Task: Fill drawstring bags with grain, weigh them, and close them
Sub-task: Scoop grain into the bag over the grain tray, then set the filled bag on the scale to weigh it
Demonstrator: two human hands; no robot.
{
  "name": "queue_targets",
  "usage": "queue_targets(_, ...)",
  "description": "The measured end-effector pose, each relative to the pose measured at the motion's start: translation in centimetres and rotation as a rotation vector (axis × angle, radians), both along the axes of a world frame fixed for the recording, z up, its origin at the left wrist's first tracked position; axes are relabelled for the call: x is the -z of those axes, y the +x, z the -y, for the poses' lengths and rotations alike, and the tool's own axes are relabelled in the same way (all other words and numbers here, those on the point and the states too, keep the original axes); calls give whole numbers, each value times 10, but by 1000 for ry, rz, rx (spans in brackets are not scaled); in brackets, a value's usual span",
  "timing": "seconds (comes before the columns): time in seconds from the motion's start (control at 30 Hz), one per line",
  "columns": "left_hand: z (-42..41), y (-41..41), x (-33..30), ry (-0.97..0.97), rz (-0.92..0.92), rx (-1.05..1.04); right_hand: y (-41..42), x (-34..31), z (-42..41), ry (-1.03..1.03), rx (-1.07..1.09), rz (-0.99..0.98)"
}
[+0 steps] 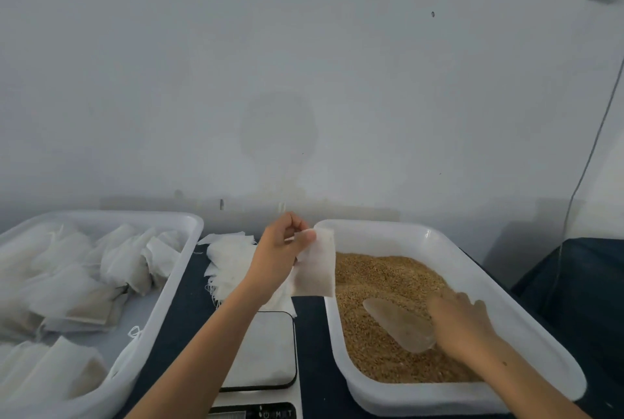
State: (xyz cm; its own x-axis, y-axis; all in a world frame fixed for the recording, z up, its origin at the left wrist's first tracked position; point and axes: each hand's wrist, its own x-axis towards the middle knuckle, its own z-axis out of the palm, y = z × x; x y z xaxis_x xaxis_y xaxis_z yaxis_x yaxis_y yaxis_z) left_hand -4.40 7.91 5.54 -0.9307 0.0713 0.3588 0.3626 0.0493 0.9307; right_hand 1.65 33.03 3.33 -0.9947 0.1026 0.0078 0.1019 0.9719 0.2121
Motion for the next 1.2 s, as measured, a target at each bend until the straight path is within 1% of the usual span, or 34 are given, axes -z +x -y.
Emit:
queue_targets(0.03, 7, 2, 6, -25, 17, 17, -2, -3, 10, -86, -71, -101)
queue_targets(0.07, 15, 3, 13, -34, 41, 33, -3, -7, 22, -236, -143, -183)
queue_targets(0.13, 29, 8, 25, -22, 85, 48, -7, -12, 53, -658, -250, -236)
queue_targets(0.17, 35, 10, 30, -5, 97, 47, -10, -13, 72, -853, -279, -211)
queue_targets(0.23, 47, 15, 38, 45, 102, 45, -13, -13, 109, -1157, -302, -107)
queue_targets(0.27, 53, 17, 41, 75, 99, 48, -14, -11, 126, -1270, -305, -64)
queue_targets(0.3, 58, 19, 44, 106, 96, 53, -17, -7, 142, -1341, -302, -41)
queue_targets(0.4, 73, 22, 51, 189, 103, 48, -21, 9, 175, -1397, -262, -38)
queue_targets(0.47, 80, 22, 57, 195, 110, 0, -24, 21, 189, -1351, -230, -77)
queue_targets(0.57, 83, 20, 71, 80, 80, -144, -30, 42, 202, -1254, -222, -184)
queue_targets(0.7, 77, 15, 87, -46, 74, -234, -35, 64, 203, -1201, -183, -300)
queue_targets(0.83, 71, 11, 95, -44, 78, -250, -37, 77, 197, -1199, -262, -356)
queue_targets(0.97, 72, 9, 99, -125, 52, -216, -39, 87, 191, -1087, -360, -458)
queue_targets(1.03, 76, 9, 100, -104, 62, -209, -41, 89, 186, -1128, -367, -461)
queue_targets(1.1, 82, 7, 101, -54, 71, -230, -42, 89, 180, -1222, -349, -453)
queue_targets(1.2, 90, 5, 103, -31, 65, -270, -46, 89, 173, -1358, -292, -455)
